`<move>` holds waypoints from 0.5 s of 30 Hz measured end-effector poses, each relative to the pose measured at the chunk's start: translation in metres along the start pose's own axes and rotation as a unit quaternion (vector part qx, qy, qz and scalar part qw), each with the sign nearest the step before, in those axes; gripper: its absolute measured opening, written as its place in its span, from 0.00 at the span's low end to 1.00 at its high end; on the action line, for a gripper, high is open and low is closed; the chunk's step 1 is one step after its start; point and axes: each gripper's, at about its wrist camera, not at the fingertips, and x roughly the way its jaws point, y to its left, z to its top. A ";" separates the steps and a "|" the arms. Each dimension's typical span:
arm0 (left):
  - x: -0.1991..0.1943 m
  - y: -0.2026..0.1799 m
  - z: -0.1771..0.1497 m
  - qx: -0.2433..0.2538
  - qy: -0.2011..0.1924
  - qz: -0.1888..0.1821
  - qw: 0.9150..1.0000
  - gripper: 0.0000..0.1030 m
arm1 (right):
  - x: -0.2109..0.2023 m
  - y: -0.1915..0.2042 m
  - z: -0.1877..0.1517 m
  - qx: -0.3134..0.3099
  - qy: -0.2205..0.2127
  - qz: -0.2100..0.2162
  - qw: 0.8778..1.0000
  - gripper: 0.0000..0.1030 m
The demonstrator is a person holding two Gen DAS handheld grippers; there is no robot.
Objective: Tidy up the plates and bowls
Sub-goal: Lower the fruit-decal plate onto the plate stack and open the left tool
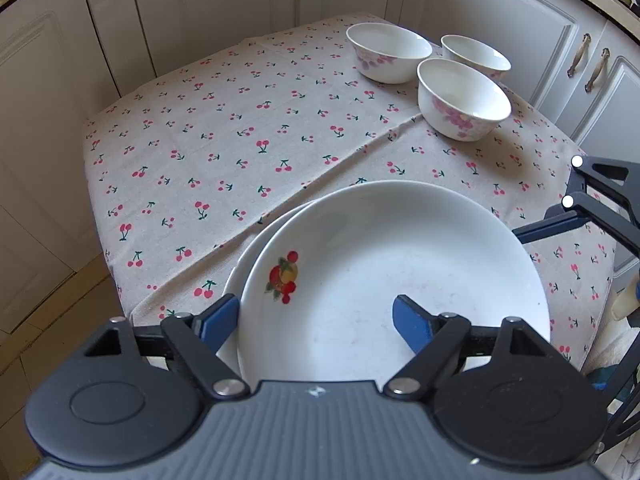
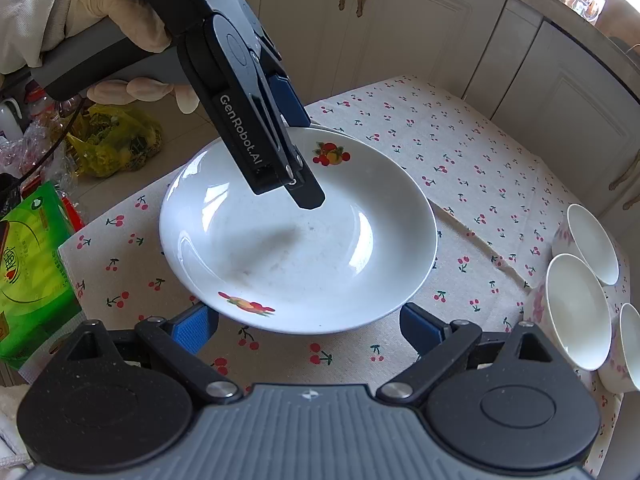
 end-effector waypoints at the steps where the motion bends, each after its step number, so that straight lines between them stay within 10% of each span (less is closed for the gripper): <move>1: 0.000 0.000 0.000 0.001 0.000 0.000 1.000 0.83 | 0.000 0.000 0.000 0.000 0.000 0.000 1.000 0.96; 15: -0.007 0.009 0.001 -0.019 -0.013 0.012 1.000 0.86 | -0.002 -0.003 -0.001 0.004 -0.010 -0.008 1.000 0.98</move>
